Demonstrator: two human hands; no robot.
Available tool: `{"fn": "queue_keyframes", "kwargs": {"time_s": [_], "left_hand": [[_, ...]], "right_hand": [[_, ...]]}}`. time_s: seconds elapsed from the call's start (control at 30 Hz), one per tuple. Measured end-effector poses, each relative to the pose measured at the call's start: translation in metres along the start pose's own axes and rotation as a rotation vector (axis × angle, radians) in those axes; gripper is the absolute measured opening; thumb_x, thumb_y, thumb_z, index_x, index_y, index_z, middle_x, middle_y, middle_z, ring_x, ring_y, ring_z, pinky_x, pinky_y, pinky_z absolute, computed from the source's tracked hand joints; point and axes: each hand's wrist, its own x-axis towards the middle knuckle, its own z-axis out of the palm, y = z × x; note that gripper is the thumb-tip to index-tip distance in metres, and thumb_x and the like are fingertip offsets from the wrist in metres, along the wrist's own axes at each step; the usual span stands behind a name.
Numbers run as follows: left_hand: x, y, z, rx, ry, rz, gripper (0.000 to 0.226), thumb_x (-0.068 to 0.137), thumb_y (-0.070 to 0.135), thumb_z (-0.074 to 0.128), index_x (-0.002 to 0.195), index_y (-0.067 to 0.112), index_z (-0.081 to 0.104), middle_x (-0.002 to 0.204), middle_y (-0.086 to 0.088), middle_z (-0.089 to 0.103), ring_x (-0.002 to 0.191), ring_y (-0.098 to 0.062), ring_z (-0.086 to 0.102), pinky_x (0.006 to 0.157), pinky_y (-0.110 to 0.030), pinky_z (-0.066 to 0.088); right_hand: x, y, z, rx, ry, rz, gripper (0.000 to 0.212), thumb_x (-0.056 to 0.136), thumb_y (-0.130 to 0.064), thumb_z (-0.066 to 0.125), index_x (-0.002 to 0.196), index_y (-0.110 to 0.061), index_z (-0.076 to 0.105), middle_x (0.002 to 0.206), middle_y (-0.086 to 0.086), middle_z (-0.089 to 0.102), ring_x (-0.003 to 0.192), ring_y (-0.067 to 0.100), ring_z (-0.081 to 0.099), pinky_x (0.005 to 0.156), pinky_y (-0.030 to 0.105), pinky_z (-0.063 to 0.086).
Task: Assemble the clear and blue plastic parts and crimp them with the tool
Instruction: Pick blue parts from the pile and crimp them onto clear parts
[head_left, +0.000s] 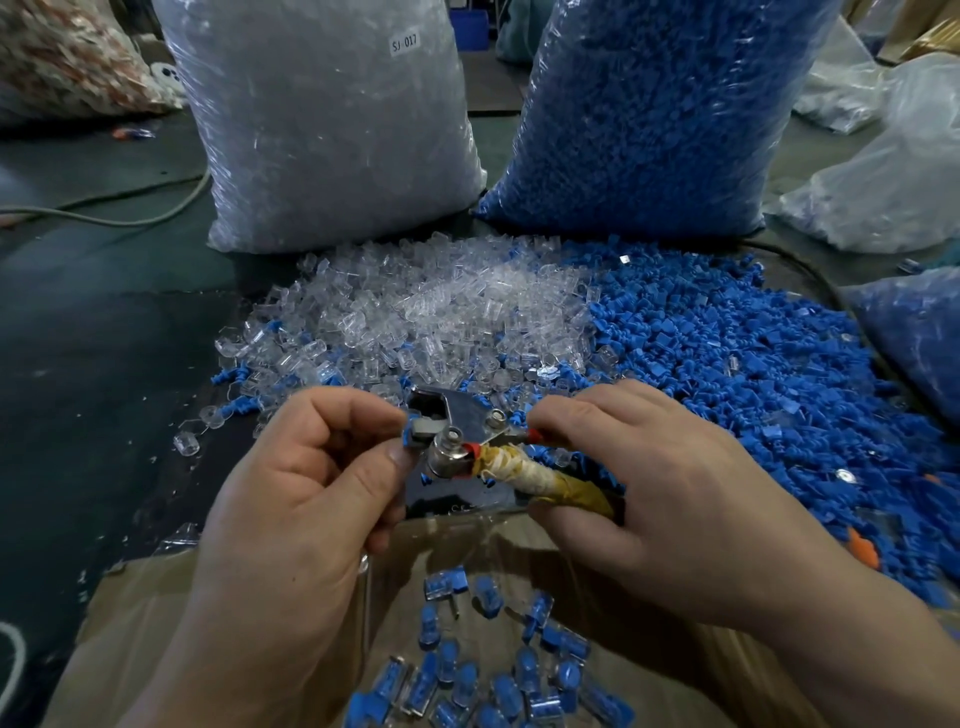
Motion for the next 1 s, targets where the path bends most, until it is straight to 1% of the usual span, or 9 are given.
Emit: {"fn": "queue_keyframes", "kwargs": {"time_s": [0.2, 0.37, 0.43, 0.53, 0.63, 0.77, 0.83, 0.93, 1.0], "left_hand": [[0.0, 0.009, 0.003, -0.023, 0.031, -0.019, 0.022, 0.064, 0.033, 0.065, 0.085, 0.034, 0.071, 0.068, -0.001, 0.066, 0.052, -0.009, 0.058, 0.042, -0.019, 0.047], [-0.002, 0.007, 0.003, 0.013, 0.074, 0.035, 0.016, 0.073, 0.027, 0.066, 0.085, 0.037, 0.07, 0.066, 0.001, 0.066, 0.051, -0.007, 0.058, 0.041, -0.018, 0.047], [0.002, 0.002, -0.001, 0.029, 0.113, 0.036, 0.025, 0.085, 0.012, 0.069, 0.085, 0.037, 0.069, 0.064, 0.002, 0.064, 0.05, -0.006, 0.056, 0.041, -0.017, 0.045], [0.003, -0.002, -0.004, 0.1, 0.081, -0.053, 0.032, 0.09, 0.005, 0.065, 0.083, 0.035, 0.07, 0.055, 0.0, 0.059, 0.044, -0.008, 0.052, 0.039, -0.018, 0.042], [-0.004, -0.003, 0.003, 0.197, -0.036, -0.166, 0.024, 0.086, 0.013, 0.069, 0.083, 0.038, 0.07, 0.057, 0.001, 0.063, 0.042, -0.005, 0.053, 0.039, -0.017, 0.044], [-0.008, -0.004, 0.011, 0.315, -0.039, -0.142, 0.022, 0.086, 0.022, 0.07, 0.089, 0.044, 0.068, 0.06, 0.007, 0.066, 0.043, 0.0, 0.053, 0.04, -0.012, 0.043], [-0.008, -0.003, 0.011, 0.339, -0.029, -0.124, 0.023, 0.086, 0.023, 0.071, 0.09, 0.046, 0.068, 0.06, 0.007, 0.066, 0.043, -0.001, 0.054, 0.04, -0.013, 0.043], [-0.011, 0.001, 0.013, 0.367, -0.03, -0.083, 0.022, 0.084, 0.028, 0.07, 0.092, 0.048, 0.066, 0.061, 0.009, 0.068, 0.046, -0.002, 0.058, 0.043, -0.012, 0.045], [-0.012, 0.002, 0.014, 0.397, -0.027, -0.049, 0.02, 0.082, 0.032, 0.068, 0.091, 0.049, 0.065, 0.067, 0.013, 0.07, 0.054, -0.002, 0.064, 0.049, -0.011, 0.049]], "right_hand": [[0.004, -0.006, -0.002, -0.005, -0.007, 0.023, 0.059, 0.077, -0.063, 0.036, 0.124, -0.036, 0.059, 0.09, -0.017, 0.058, 0.085, 0.008, 0.053, 0.074, 0.031, 0.049], [0.0, -0.007, 0.0, 0.028, -0.004, 0.054, 0.051, 0.078, -0.062, 0.041, 0.119, -0.038, 0.058, 0.091, -0.019, 0.058, 0.086, 0.004, 0.053, 0.073, 0.029, 0.05], [-0.001, -0.003, 0.002, 0.0, 0.037, 0.087, 0.048, 0.078, -0.063, 0.043, 0.117, -0.037, 0.056, 0.095, -0.02, 0.057, 0.089, 0.006, 0.052, 0.073, 0.024, 0.046], [0.003, 0.008, 0.005, -0.132, 0.124, 0.202, 0.059, 0.077, -0.067, 0.041, 0.123, -0.034, 0.055, 0.097, -0.017, 0.055, 0.089, 0.009, 0.047, 0.072, 0.024, 0.038], [0.01, 0.016, 0.006, -0.224, 0.129, 0.318, 0.068, 0.076, -0.069, 0.047, 0.13, -0.028, 0.054, 0.105, -0.006, 0.058, 0.097, 0.017, 0.045, 0.081, 0.036, 0.04], [0.016, 0.018, 0.008, -0.294, 0.077, 0.346, 0.068, 0.073, -0.073, 0.046, 0.124, -0.029, 0.056, 0.105, -0.001, 0.058, 0.099, 0.023, 0.045, 0.086, 0.042, 0.037], [0.017, 0.016, 0.006, -0.292, 0.036, 0.359, 0.067, 0.073, -0.073, 0.045, 0.125, -0.031, 0.054, 0.113, -0.002, 0.057, 0.106, 0.023, 0.042, 0.094, 0.043, 0.034], [0.013, 0.01, 0.003, -0.244, 0.082, 0.317, 0.065, 0.078, -0.073, 0.039, 0.126, -0.032, 0.054, 0.122, -0.005, 0.055, 0.117, 0.022, 0.041, 0.106, 0.046, 0.028], [0.01, -0.005, 0.004, -0.168, 0.161, 0.224, 0.056, 0.083, -0.069, 0.036, 0.118, -0.031, 0.058, 0.114, -0.008, 0.06, 0.11, 0.017, 0.05, 0.099, 0.043, 0.04]]}}
